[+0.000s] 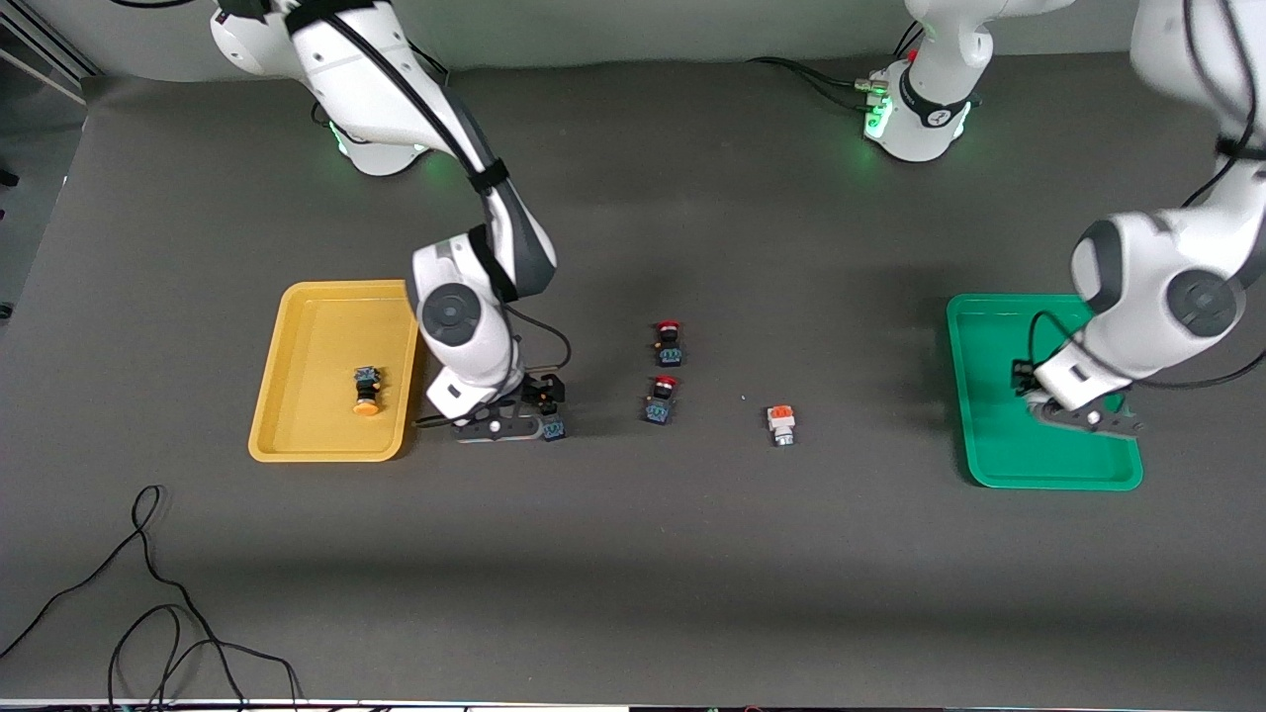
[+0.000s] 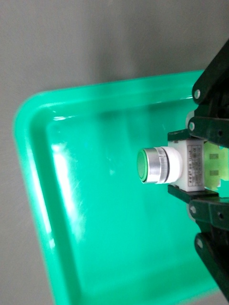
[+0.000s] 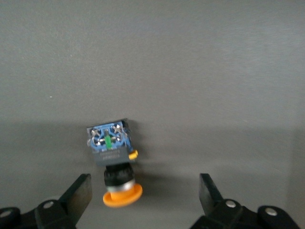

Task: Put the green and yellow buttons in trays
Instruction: 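Grasp the yellow button with the right gripper while the left gripper releases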

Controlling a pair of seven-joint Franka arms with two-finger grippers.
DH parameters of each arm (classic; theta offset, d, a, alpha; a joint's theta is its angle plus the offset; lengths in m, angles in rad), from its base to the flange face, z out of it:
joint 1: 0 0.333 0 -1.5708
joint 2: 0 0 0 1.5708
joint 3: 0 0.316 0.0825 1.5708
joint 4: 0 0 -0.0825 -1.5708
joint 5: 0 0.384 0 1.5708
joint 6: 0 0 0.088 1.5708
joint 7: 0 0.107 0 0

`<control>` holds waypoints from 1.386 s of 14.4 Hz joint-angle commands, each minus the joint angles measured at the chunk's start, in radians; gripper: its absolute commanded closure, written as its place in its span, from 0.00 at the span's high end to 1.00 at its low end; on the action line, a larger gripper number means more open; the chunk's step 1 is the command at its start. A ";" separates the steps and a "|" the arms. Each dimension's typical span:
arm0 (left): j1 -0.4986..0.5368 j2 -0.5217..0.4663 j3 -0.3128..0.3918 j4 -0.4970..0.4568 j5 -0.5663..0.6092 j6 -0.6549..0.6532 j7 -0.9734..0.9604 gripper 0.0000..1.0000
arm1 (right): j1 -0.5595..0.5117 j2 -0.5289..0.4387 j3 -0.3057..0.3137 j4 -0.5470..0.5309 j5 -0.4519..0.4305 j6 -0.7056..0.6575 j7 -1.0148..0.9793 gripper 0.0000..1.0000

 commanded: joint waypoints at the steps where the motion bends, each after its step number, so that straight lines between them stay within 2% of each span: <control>1: 0.002 0.063 -0.015 0.032 -0.060 0.038 0.007 0.00 | 0.018 0.062 -0.005 0.034 0.024 0.058 0.022 1.00; 2: 0.008 0.074 -0.015 0.032 -0.065 0.046 0.007 0.00 | 0.018 0.063 -0.002 0.034 0.030 0.063 0.020 1.00; 3: 0.009 0.074 -0.017 0.038 -0.069 0.037 0.003 0.10 | 0.018 0.063 -0.002 0.036 0.036 0.063 0.020 1.00; 4: 0.010 0.073 -0.015 0.055 -0.069 0.025 -0.012 0.40 | 0.018 0.063 -0.002 0.034 0.036 0.063 0.020 1.00; 5: 0.013 0.068 -0.017 0.063 -0.069 0.007 -0.021 0.57 | 0.018 0.072 -0.002 0.036 0.038 0.067 0.022 0.99; 6: 0.020 0.064 -0.017 0.066 -0.071 -0.010 -0.021 1.00 | 0.018 0.076 -0.002 0.033 0.039 0.087 0.020 0.81; 7: 0.029 0.057 -0.018 0.072 -0.071 -0.027 -0.023 1.00 | 0.018 0.079 -0.002 0.031 0.041 0.102 0.022 0.20; 8: 0.029 0.048 -0.018 0.081 -0.078 -0.046 -0.023 1.00 | 0.018 0.083 -0.002 0.032 0.041 0.106 0.022 0.00; 10: 0.029 0.012 -0.015 0.124 -0.135 -0.149 -0.021 1.00 | 0.007 0.082 -0.002 0.034 0.042 0.104 0.025 0.00; 12: 0.025 -0.024 -0.017 0.205 -0.141 -0.303 -0.038 1.00 | 0.003 0.074 -0.003 0.031 0.067 0.098 0.023 0.00; 14: 0.007 -0.048 -0.023 0.257 -0.141 -0.389 -0.105 1.00 | 0.001 0.056 -0.014 0.034 0.073 0.090 0.020 0.00; 17: -0.123 -0.081 -0.040 0.253 -0.141 -0.403 -0.316 1.00 | -0.023 -0.051 -0.057 0.042 0.075 -0.073 0.017 0.00; 20: -0.307 -0.073 -0.038 0.257 -0.141 -0.371 -0.588 1.00 | -0.025 -0.171 -0.167 0.043 0.072 -0.283 -0.048 0.00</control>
